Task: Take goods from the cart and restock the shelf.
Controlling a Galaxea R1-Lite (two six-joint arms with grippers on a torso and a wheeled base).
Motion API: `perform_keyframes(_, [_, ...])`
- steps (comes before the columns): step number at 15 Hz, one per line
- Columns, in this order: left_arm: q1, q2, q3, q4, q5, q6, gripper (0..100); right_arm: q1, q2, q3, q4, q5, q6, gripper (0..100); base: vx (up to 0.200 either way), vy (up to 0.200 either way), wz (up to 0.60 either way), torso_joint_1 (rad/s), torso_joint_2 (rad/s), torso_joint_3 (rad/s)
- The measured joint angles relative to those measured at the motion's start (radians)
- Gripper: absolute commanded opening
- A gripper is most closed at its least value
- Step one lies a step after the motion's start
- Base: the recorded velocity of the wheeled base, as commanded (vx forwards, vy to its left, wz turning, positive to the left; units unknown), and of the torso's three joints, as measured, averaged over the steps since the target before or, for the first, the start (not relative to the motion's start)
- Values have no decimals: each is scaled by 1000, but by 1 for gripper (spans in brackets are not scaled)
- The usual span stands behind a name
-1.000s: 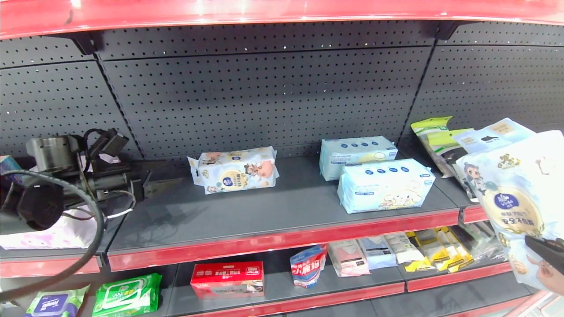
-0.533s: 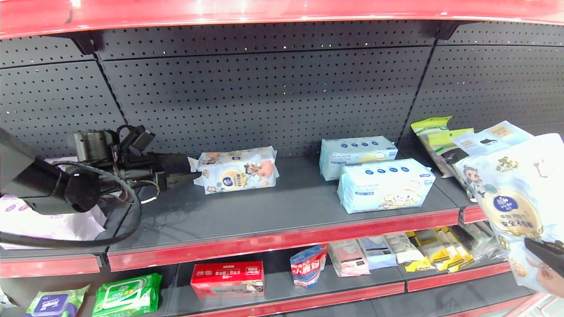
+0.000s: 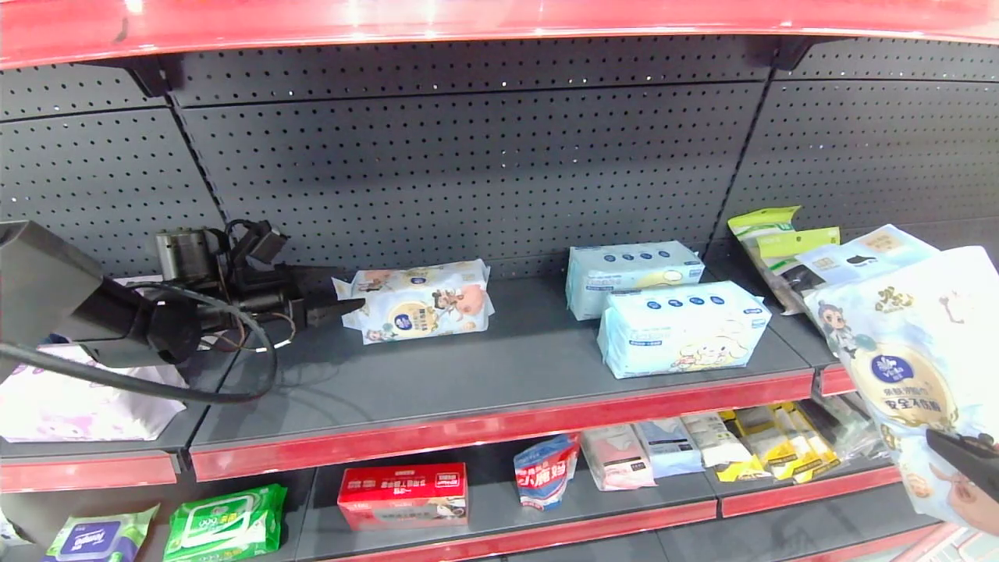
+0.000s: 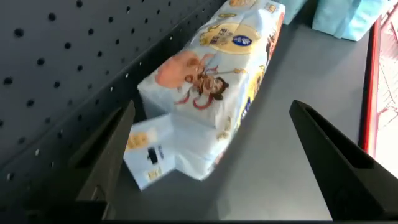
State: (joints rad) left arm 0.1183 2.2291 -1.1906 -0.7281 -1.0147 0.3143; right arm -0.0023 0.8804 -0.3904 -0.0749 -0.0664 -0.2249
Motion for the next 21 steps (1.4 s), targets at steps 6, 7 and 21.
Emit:
perform_keyframes(6, [-10, 70, -68, 8, -31, 12, 100, 0, 5, 0, 0, -2, 0, 0, 0, 0, 0, 0, 0, 0])
perform_keyframes(7, [-11, 81, -75, 8, -33, 12, 100, -1, 6, 0, 0, -3, 0, 0, 0, 0, 0, 0, 0, 0])
perform_keyframes(21, [-30, 211, -225, 11, -49, 11, 100, -1, 20, 2, 1, -3, -9, 0, 0, 0, 0, 0, 0, 0])
